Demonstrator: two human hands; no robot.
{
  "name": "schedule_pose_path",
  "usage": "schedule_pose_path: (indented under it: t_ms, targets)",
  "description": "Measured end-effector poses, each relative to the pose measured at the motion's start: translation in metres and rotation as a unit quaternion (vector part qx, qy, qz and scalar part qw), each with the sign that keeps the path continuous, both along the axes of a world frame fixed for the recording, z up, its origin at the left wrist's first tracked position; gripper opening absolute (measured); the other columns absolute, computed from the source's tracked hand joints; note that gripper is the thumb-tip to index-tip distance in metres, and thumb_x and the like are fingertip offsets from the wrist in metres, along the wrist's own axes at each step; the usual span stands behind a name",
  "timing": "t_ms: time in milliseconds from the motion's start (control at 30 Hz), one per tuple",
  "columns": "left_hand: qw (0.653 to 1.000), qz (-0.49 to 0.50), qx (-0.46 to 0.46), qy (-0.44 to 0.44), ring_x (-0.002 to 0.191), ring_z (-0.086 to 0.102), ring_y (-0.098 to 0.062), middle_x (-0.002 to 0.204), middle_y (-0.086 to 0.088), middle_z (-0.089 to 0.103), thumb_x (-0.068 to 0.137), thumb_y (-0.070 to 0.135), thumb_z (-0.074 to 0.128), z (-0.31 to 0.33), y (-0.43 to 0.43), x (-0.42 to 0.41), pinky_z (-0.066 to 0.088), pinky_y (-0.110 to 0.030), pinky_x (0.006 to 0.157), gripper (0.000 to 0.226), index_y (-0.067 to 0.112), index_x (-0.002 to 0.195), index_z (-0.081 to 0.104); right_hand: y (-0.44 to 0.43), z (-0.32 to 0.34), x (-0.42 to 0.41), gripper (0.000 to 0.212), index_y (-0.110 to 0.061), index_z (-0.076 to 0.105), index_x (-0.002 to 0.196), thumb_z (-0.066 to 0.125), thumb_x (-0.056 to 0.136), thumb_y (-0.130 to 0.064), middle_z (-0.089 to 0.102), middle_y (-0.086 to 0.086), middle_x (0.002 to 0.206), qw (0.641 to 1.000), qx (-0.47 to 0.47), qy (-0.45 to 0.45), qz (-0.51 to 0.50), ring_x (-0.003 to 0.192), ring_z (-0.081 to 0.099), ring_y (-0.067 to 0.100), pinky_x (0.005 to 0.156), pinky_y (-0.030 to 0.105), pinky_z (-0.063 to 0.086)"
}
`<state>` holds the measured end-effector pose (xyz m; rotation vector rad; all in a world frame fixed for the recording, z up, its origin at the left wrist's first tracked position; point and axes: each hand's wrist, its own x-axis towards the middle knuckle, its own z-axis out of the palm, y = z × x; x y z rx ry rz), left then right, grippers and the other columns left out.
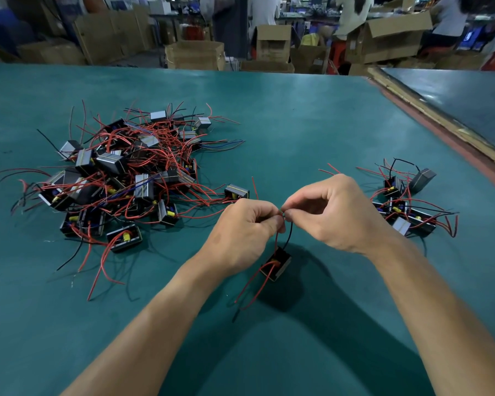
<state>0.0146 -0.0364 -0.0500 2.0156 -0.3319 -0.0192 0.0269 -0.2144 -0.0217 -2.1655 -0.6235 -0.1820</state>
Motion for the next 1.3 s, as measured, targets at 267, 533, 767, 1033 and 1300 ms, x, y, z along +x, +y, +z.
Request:
schedule_pose_path:
  t_ms: [267, 533, 767, 1033, 1300]
  targets:
    - [0.981, 0.024, 0.107, -0.161, 0.051, 0.036, -0.017, 0.053, -0.004, 0.044, 0.088, 0.025, 0.061, -0.0004, -0.0015, -0.0046, 0.035, -0.033, 0.050, 0.022, 0.015, 0.069, 0.063, -0.0009, -0.0002, 0.0017, 0.014, -0.021, 0.071, 0.070, 0.068, 0.083, -0.018, 0.070, -0.004, 0.061, 0.997, -0.031, 0.060, -0.021, 0.059, 0.066, 0.022, 0.059, 0.037, 0.056]
    - [0.947, 0.040, 0.168, -0.272, 0.057, 0.047, -0.021, 0.058, 0.002, 0.053, 0.089, 0.019, 0.062, 0.0009, -0.0033, -0.0068, 0.044, -0.039, 0.054, 0.019, 0.014, 0.073, 0.069, 0.0045, -0.0041, 0.0037, 0.022, -0.015, 0.067, 0.064, 0.064, 0.085, -0.006, 0.065, 0.002, 0.051, 0.982, 0.022, 0.177, -0.065, 0.049, 0.060, 0.014, 0.045, 0.025, 0.046]
    - [0.994, 0.047, 0.056, -0.081, 0.053, 0.041, -0.012, 0.060, -0.006, 0.056, 0.094, 0.022, 0.057, 0.0011, -0.0037, -0.0036, 0.038, -0.035, 0.056, 0.024, 0.021, 0.071, 0.064, 0.0027, -0.0066, 0.0061, 0.015, -0.021, 0.067, 0.074, 0.073, 0.083, -0.010, 0.069, -0.005, 0.064, 0.997, 0.027, 0.063, -0.040, 0.060, 0.065, 0.019, 0.063, 0.038, 0.055]
    - [0.999, 0.016, -0.036, 0.010, 0.053, 0.042, -0.010, 0.054, 0.011, 0.051, 0.096, 0.018, 0.052, 0.0045, -0.0019, -0.0022, 0.034, -0.029, 0.056, 0.032, 0.021, 0.064, 0.059, -0.0008, -0.0042, 0.0050, 0.014, -0.026, 0.070, 0.076, 0.074, 0.080, -0.013, 0.069, -0.012, 0.068, 1.000, -0.022, -0.009, -0.013, 0.057, 0.062, 0.013, 0.054, 0.027, 0.051]
    - [0.992, -0.006, -0.102, 0.072, 0.052, 0.040, -0.010, 0.053, 0.005, 0.047, 0.095, 0.005, 0.052, 0.0094, -0.0024, -0.0033, 0.033, -0.026, 0.055, 0.040, 0.016, 0.057, 0.054, -0.0013, -0.0024, 0.0051, 0.017, -0.029, 0.070, 0.075, 0.076, 0.084, -0.016, 0.066, -0.022, 0.066, 1.000, -0.025, -0.007, 0.008, 0.055, 0.060, 0.016, 0.052, 0.024, 0.047]
